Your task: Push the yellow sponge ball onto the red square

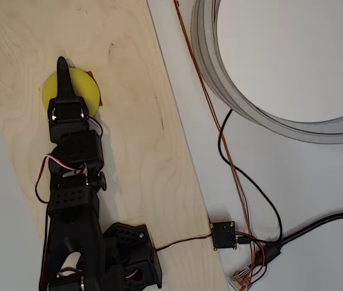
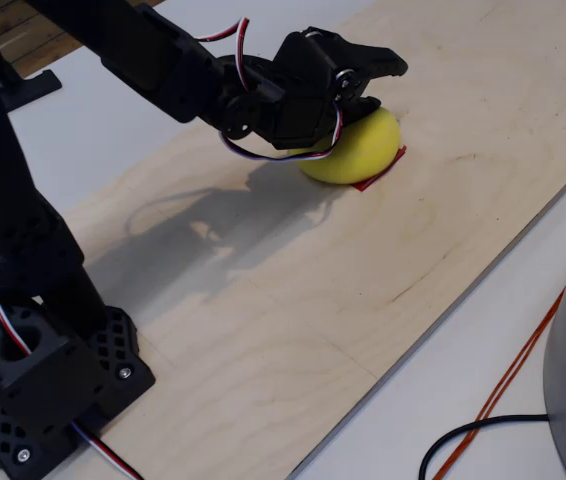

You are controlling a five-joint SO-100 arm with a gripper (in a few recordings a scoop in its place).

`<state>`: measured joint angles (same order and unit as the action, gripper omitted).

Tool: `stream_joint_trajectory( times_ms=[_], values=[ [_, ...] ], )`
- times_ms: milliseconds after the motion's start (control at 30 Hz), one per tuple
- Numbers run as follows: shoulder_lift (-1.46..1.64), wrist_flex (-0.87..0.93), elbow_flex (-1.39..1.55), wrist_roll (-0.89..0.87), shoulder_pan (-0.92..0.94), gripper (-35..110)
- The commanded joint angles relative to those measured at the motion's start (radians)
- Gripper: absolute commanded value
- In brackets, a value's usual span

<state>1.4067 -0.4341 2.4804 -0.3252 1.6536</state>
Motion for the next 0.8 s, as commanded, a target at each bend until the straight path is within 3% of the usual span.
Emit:
stream_joint_trajectory(
  times_ms=[0,133,500,767],
  values=[
    [0.008,0.006,0.055,-0.006,-0.006,17],
    [0.026,0.002,0.041,0.018,0.008,17],
    [0.146,0.003,-0.031,0.288,0.002,17],
    [0.173,0.005,-0.006,0.173,-0.074,18]
  ],
)
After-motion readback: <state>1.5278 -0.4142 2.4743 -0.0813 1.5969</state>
